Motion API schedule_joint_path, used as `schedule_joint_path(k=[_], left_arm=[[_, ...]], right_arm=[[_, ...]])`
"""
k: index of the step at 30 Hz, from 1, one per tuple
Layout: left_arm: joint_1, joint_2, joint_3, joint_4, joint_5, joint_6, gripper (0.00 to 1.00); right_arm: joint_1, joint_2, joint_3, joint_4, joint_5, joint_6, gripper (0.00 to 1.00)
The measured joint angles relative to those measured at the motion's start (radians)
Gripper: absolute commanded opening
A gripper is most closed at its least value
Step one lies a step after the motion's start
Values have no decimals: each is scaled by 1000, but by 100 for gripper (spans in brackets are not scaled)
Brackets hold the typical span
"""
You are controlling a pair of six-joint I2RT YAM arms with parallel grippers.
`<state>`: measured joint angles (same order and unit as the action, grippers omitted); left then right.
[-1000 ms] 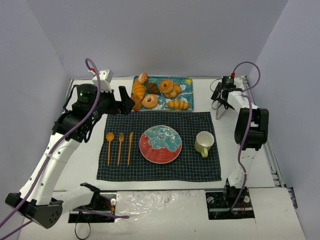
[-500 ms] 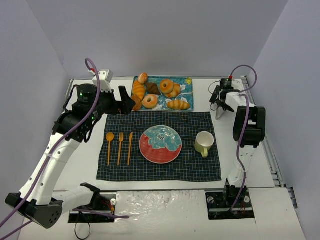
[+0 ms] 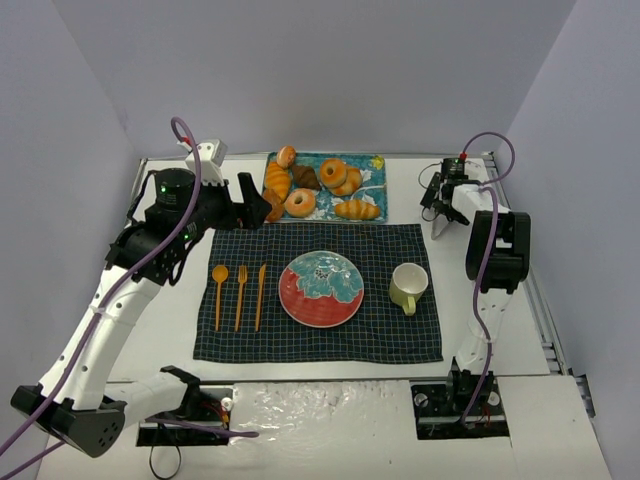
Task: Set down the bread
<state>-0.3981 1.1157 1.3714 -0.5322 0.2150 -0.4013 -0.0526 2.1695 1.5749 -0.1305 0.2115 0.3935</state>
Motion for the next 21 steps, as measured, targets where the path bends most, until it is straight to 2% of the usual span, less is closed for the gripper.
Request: schedule_joint_path(k=[11,15,17,21], left_arm=[[0,3,-7,4,5,-3,97],[0,4,-7,7,6,-4,97],[0,6,-7,7,6,-4,97],[0,11,-7,7,6,-5,97]], right_arm=[[-7,35,31,2,-11,1,89],[-7,36,32,4,-12,2,80],[-7,36,32,4,-14,2,73],[-7,36,31,7,-19,4,70]])
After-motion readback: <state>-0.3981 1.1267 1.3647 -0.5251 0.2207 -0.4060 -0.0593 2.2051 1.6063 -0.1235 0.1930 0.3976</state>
